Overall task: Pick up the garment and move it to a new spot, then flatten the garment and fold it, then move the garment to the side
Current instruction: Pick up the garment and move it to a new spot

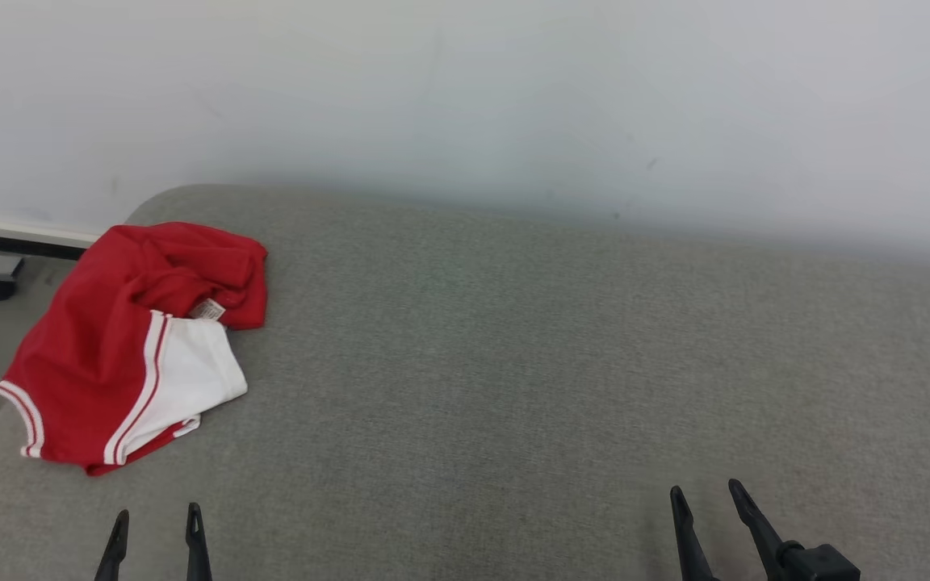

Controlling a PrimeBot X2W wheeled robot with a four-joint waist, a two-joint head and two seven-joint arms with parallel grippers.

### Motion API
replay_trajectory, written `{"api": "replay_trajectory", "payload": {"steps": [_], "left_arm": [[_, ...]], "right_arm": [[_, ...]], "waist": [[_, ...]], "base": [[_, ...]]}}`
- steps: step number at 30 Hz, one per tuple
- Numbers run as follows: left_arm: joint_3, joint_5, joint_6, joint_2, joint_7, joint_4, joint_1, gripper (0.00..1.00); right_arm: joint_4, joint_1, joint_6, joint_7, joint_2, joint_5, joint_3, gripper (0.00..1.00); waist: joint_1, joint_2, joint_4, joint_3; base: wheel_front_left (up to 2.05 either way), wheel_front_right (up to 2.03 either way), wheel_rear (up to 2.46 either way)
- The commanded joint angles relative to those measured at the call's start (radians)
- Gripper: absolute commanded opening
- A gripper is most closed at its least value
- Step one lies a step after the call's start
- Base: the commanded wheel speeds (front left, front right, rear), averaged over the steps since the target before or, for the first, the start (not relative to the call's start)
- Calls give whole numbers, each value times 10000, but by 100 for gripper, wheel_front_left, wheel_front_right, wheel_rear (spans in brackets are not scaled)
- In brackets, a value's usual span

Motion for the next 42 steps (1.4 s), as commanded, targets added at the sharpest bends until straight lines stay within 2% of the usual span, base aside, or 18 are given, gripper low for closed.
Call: {"api": "replay_trajectory", "payload": {"steps": [1,11,21,34,40,42], "left_arm": [[19,61,-4,-7,-31,-13,114,100],[160,32,45,-15,-31,-20,333,100],[398,-54,34,-17,-31,-30,486,100],[510,-351,319,-21,-31,113,344,100],[903,-769,225,-20,-31,221,-77,100],[1148,-855,72,-6,-31,255,-435,100]], "right_arm": [[5,126,33,-28,-13,11,-6,100],[47,257,33,-28,-13,99,107,100],[100,245,33,-28,-14,181,282,100],[163,192,33,-28,-13,227,477,100],[128,36,33,-29,-16,134,590,100],[98,-70,33,-29,-16,73,577,100]], "waist": [[0,0,664,-157],[0,0,2006,-285],[0,0,2760,-339],[0,0,2768,-353],[0,0,2375,-219],[0,0,2156,-101]], "base": [[0,0,0],[0,0,0],[0,0,0],[0,0,0],[0,0,0],[0,0,0]]}}
